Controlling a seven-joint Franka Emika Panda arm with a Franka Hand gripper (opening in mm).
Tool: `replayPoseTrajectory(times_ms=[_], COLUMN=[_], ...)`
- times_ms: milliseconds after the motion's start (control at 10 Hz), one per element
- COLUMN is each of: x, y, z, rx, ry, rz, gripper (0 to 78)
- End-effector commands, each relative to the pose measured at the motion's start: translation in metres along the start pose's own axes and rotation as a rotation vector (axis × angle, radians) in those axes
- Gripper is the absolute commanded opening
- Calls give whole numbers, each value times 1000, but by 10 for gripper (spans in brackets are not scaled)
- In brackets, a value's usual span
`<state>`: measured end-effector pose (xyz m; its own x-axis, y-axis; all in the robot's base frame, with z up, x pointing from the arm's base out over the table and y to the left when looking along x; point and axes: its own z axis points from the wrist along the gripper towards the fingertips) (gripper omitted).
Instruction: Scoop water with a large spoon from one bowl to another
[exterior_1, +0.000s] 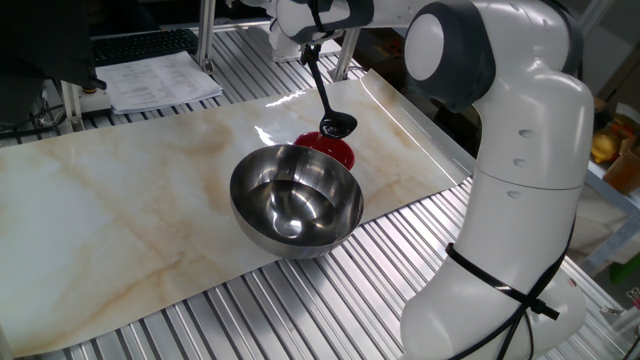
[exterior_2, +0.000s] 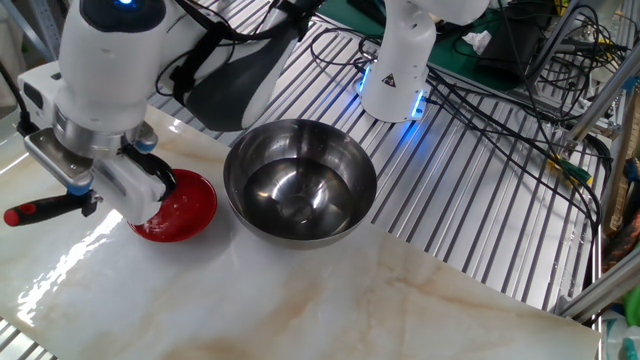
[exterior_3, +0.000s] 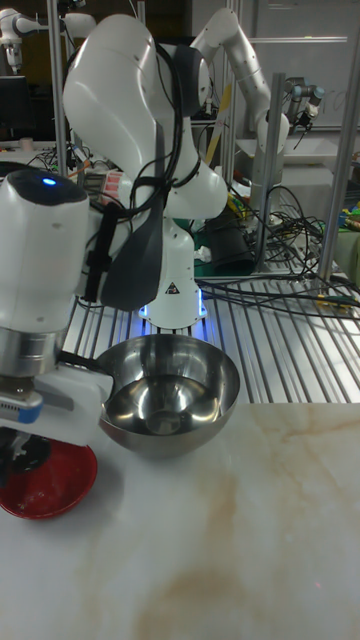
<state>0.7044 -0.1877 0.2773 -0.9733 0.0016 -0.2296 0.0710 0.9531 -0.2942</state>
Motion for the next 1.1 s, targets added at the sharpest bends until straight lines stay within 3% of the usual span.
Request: replayPoseTrajectory(times_ms=[100,200,1100], x=[0,1,4], y=[-1,1,3], z=[-4,-5,-6], rx=[22,53,121], ry=[-8,-9,1], rz=[6,3,16], gripper=[12,12,12])
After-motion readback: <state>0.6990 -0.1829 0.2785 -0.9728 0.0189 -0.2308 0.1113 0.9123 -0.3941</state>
